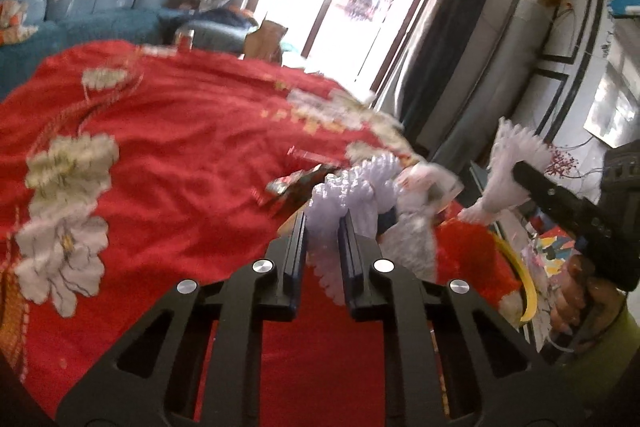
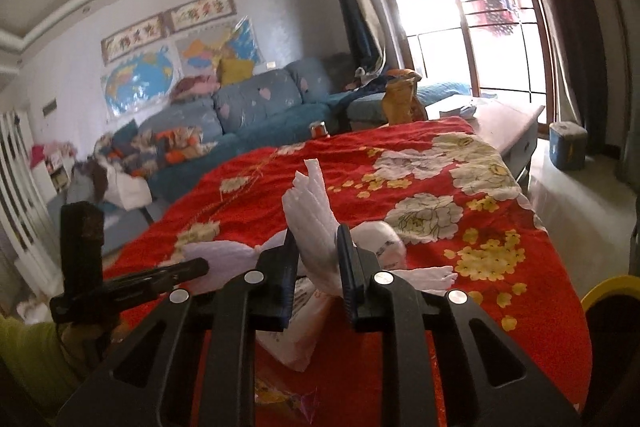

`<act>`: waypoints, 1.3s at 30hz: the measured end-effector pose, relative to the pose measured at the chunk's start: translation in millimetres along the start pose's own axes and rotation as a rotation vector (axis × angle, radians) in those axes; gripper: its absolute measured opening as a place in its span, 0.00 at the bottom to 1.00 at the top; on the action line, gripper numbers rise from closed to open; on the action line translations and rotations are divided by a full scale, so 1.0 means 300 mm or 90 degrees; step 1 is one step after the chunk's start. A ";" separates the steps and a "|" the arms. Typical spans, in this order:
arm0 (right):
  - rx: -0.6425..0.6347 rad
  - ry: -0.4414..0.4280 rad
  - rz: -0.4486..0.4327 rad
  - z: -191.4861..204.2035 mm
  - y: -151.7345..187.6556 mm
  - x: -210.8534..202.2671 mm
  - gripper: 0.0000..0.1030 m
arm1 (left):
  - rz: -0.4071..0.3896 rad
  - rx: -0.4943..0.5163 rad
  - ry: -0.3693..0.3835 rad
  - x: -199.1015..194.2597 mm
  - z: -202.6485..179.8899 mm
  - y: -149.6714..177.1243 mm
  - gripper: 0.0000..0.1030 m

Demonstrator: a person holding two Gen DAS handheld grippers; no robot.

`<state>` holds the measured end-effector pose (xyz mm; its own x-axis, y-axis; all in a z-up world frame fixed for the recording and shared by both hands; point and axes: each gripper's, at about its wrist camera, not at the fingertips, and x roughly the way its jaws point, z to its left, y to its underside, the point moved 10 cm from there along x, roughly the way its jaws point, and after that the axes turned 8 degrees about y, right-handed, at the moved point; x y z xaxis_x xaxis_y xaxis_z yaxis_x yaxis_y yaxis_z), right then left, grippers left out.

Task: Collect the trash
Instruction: 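Carry both held white items over the yellow-rimmed trash bin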

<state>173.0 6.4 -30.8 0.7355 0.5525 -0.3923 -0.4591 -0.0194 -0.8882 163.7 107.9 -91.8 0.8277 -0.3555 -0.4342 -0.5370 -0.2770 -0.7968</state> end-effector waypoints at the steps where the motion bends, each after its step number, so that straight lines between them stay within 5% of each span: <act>1: 0.008 -0.003 -0.003 -0.008 -0.007 -0.006 0.18 | -0.005 0.005 0.002 -0.007 -0.013 -0.010 0.10; 20: 0.153 -0.001 -0.053 -0.208 -0.125 -0.136 0.18 | -0.003 0.087 0.062 0.016 -0.283 -0.037 0.09; 39: 0.225 0.118 -0.063 -0.580 -0.055 -0.276 0.18 | 0.072 0.158 0.131 0.202 -0.572 0.071 0.09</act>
<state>206.5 -184.1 -25.3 0.8477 0.3765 -0.3738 -0.5001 0.3318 -0.7999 174.3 -72.7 -62.8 0.7018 -0.5511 -0.4514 -0.5459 -0.0088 -0.8378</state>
